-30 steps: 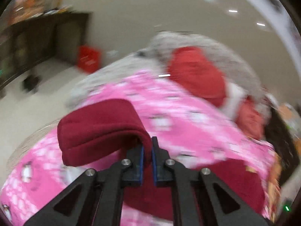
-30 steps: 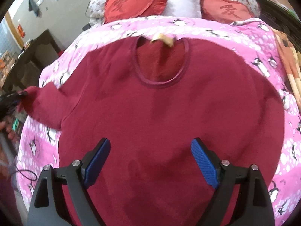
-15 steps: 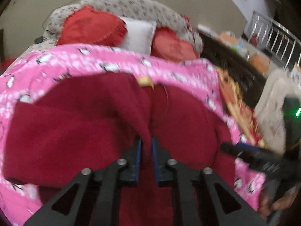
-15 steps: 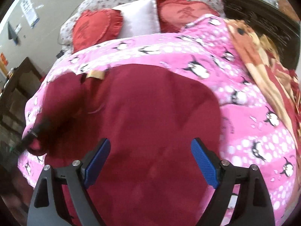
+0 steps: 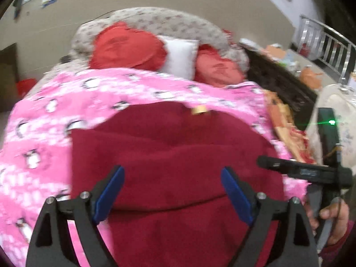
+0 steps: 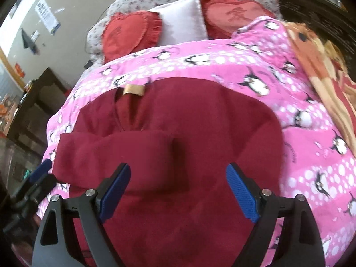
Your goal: Fold small clothes
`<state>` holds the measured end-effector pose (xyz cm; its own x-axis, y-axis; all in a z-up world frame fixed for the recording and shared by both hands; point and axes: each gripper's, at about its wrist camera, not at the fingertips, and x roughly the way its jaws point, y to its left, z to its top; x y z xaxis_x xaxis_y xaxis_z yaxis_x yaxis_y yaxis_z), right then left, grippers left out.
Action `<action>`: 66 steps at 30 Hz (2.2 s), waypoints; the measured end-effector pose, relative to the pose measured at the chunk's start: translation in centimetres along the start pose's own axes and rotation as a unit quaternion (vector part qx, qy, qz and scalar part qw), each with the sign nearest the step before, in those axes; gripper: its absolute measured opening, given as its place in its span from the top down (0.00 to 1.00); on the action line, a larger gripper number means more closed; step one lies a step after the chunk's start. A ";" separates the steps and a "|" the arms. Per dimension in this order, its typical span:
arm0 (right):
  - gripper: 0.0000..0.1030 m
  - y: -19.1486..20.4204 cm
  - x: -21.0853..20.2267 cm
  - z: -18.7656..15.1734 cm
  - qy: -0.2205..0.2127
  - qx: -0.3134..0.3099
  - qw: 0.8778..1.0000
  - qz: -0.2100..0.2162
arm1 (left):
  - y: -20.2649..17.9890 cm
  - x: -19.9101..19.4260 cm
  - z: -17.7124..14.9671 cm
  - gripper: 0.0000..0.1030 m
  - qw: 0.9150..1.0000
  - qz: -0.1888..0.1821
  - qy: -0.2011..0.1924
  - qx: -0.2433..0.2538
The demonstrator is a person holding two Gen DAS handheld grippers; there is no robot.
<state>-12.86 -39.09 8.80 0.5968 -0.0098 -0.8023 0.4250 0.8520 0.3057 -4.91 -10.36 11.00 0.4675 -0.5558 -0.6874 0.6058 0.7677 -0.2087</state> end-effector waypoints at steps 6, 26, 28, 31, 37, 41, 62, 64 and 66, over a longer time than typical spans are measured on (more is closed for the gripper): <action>0.32 0.1 1.1 0.1 -0.006 -0.005 1.000 -0.014 | 5.7 0.1 -0.9 0.12 0.997 0.037 0.018 -0.063; 1.00 2.1 1.0 1.2 -0.072 -0.108 0.992 0.000 | 8.5 1.2 -1.4 0.12 0.991 0.079 0.031 -0.105; 1.00 0.9 -0.6 1.7 -0.089 -0.094 0.991 -0.017 | 8.1 1.5 -1.2 0.12 0.991 0.076 0.033 -0.103; 1.00 -1.7 -1.2 2.3 -0.092 -0.061 0.992 -0.056 | 7.3 2.4 -1.1 0.12 0.992 0.074 0.038 -0.099; 1.00 -5.1 2.8 3.0 -0.016 -0.028 0.996 -0.078 | 6.6 5.0 -0.8 0.12 0.991 0.089 0.052 -0.091; 1.00 -6.0 0.4 3.1 -0.051 -0.001 0.996 -0.080 | 6.5 6.2 -0.8 0.12 0.988 0.112 0.063 -0.080; 0.89 -3.9 -1.7 -1.5 0.023 -0.038 0.999 0.018 | 2.6 2.0 -1.7 0.12 0.993 0.104 0.063 -0.009; 0.87 -4.5 -3.2 -3.1 0.036 -0.037 0.998 0.029 | 1.6 0.5 -1.8 0.12 0.994 0.097 0.054 0.004; 0.87 -5.2 -4.6 -5.4 0.057 -0.037 0.997 0.036 | 0.3 -1.0 -1.9 0.12 0.995 0.084 0.048 0.020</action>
<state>-21.52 -40.66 8.17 0.5420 0.1088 -0.8333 0.3303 0.8842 0.3303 -6.42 -9.03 10.33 0.5022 -0.3870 -0.7734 0.5499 0.8331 -0.0598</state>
